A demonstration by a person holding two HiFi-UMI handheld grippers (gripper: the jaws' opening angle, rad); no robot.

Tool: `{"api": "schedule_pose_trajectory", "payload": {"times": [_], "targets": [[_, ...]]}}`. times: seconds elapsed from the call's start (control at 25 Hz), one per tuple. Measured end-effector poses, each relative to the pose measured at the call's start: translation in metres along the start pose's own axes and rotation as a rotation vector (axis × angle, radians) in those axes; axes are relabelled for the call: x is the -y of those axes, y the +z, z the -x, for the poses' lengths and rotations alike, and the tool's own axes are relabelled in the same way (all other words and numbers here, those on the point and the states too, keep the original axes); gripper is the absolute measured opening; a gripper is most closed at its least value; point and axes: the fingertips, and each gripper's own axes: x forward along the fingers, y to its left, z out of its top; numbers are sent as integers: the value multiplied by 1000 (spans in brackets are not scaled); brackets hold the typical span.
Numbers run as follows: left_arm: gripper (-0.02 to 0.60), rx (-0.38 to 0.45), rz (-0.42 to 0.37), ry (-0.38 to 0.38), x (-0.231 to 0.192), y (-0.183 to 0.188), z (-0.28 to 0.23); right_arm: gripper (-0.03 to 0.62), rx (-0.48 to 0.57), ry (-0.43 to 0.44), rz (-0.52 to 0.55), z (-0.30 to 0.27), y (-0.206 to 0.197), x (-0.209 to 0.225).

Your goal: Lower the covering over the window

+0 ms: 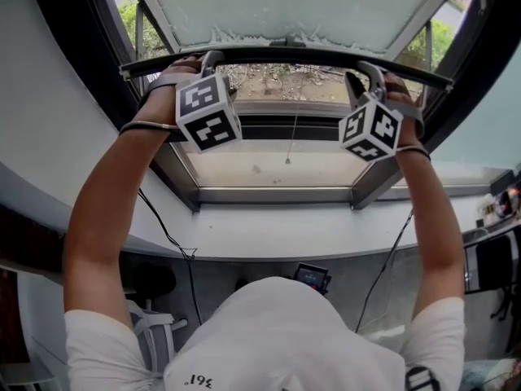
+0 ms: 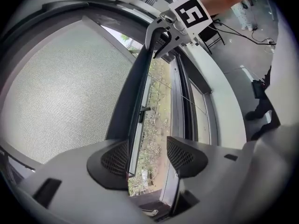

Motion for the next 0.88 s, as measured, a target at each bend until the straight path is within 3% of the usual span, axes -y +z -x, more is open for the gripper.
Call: {"api": "schedule_pose_trajectory", "payload": {"times": [0.56, 0.88], "targets": [[255, -57, -25, -90, 44, -12, -19, 87, -115, 188, 46, -4, -15, -52], [256, -70, -9, -131, 64, -18, -29, 89, -143, 229, 66, -7, -23, -76]]}}
